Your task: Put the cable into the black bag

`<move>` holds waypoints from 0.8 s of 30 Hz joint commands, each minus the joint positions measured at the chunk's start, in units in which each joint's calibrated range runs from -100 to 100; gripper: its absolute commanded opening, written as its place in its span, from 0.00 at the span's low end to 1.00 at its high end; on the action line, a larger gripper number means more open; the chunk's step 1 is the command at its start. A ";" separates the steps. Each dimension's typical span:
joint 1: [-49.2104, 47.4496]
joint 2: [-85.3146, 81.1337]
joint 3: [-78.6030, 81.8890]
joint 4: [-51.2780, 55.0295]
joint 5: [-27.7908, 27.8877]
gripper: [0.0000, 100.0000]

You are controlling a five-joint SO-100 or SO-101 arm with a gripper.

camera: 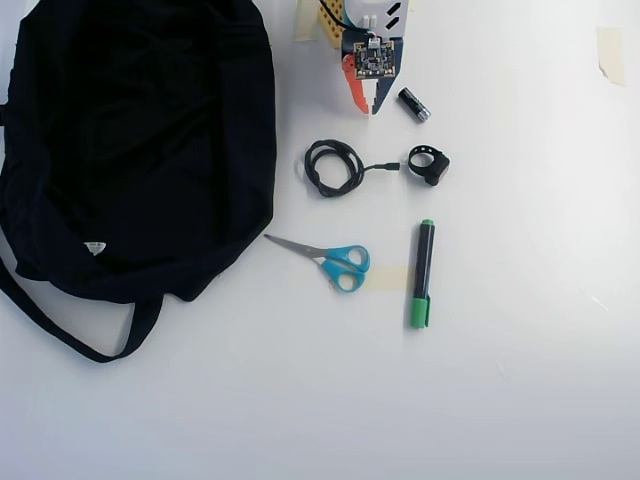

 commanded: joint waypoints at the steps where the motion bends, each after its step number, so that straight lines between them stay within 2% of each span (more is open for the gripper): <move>1: 0.06 -0.50 1.17 1.63 0.24 0.02; 8: 0.36 -0.50 1.17 1.46 -0.24 0.03; 12: -0.31 -0.17 1.17 -4.74 -0.24 0.02; 17: -0.31 2.66 1.17 -18.35 -0.24 0.03; 24: -0.31 13.44 -0.54 -45.91 -0.29 0.03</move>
